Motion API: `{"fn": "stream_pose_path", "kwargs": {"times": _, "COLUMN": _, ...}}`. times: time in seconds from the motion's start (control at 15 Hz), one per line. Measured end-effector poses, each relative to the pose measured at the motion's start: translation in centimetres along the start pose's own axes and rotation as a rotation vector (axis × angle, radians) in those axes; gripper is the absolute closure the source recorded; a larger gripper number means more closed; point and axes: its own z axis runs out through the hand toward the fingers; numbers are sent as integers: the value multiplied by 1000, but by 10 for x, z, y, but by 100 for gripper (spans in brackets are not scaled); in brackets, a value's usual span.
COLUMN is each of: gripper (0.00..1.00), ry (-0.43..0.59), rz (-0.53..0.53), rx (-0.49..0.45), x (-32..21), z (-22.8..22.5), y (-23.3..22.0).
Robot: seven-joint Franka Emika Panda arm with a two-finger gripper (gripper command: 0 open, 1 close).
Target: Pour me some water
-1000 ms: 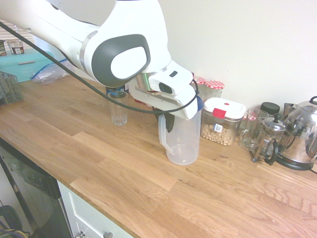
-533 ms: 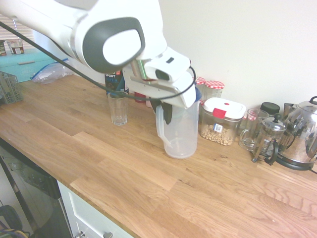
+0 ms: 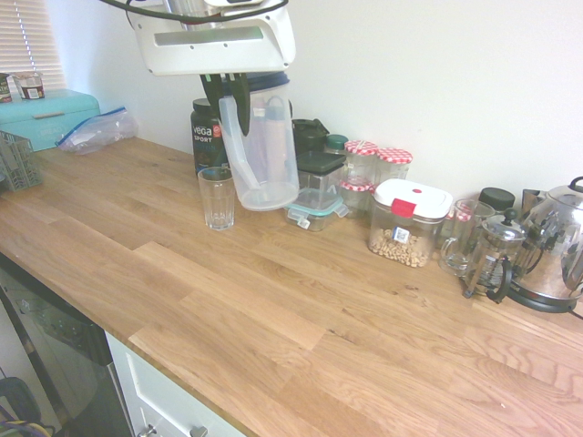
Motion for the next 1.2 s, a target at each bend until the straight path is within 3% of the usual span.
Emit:
{"fn": "stream_pose_path", "kwargs": {"times": 0.33, "gripper": 100, "ry": -100, "rz": -258, "rx": -147, "x": 7, "z": 36, "y": -77}}
{"fn": "stream_pose_path", "kwargs": {"times": 1.0, "gripper": 100, "ry": -243, "rz": -697, "rx": -582, "x": 18, "z": 86, "y": -125}}
{"fn": "stream_pose_path", "kwargs": {"times": 1.2, "gripper": 100, "ry": -249, "rz": -745, "rx": -644, "x": 29, "z": 101, "y": -143}}
